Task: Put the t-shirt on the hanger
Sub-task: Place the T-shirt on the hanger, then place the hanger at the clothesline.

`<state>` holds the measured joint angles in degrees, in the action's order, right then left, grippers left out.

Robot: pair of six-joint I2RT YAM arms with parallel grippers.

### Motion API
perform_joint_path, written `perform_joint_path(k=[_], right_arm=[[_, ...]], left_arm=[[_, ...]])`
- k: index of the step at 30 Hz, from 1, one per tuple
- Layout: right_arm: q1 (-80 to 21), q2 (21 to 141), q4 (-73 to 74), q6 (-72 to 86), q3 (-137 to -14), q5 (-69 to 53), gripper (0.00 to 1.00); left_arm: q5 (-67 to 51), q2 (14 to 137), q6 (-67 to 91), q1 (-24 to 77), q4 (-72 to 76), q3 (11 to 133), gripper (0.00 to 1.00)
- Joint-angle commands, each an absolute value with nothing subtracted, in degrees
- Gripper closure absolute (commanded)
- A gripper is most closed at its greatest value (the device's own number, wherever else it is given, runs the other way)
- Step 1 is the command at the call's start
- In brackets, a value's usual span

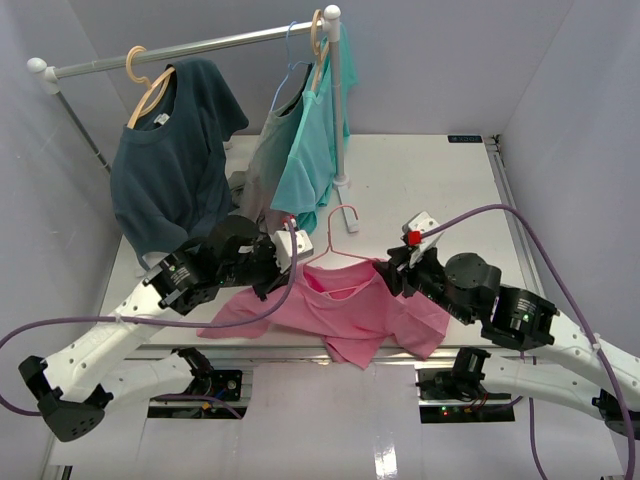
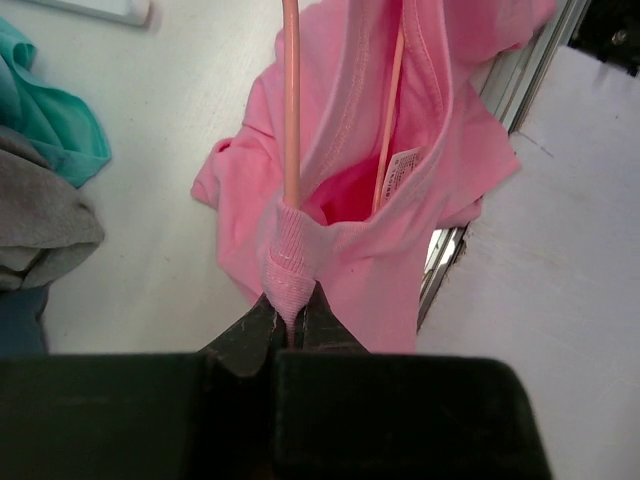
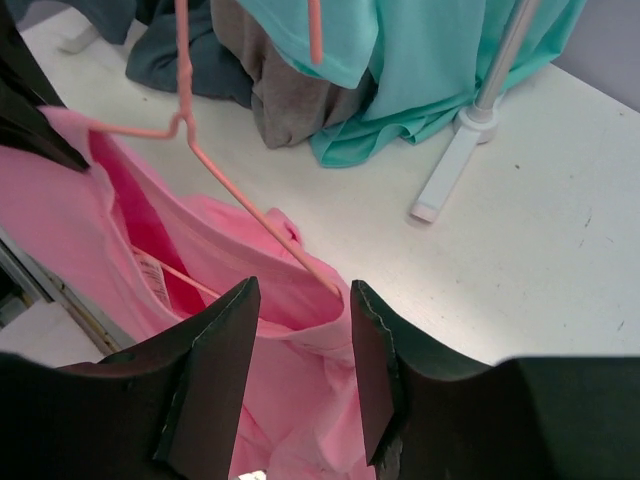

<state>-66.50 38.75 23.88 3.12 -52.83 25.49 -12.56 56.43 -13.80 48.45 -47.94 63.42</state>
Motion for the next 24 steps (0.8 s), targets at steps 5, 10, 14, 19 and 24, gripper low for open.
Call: perform_joint_path(k=[5, 10, 14, 19, 24], right_arm=[[-66.7, 40.2, 13.4, -2.6, -55.3, 10.5, 0.52], [-66.7, 43.0, 12.3, -5.8, -57.7, 6.1, 0.47], [-66.7, 43.6, 9.3, -6.9, -57.3, 2.8, 0.43], [-66.7, 46.8, 5.8, -8.0, -59.8, -1.5, 0.42], [-66.8, 50.1, 3.7, -8.5, -60.7, -0.2, 0.41]], left_arm=[[-16.6, 51.2, -12.3, 48.2, -43.1, 64.6, 1.00], [-20.3, 51.2, -12.9, 48.2, -43.0, 65.4, 1.00], [-23.3, 51.0, -13.5, 48.2, -42.5, 65.5, 1.00], [-26.6, 51.4, -14.0, 48.3, -41.6, 65.8, 1.00], [-30.5, 50.6, -14.4, 48.2, -40.2, 65.7, 1.00]])
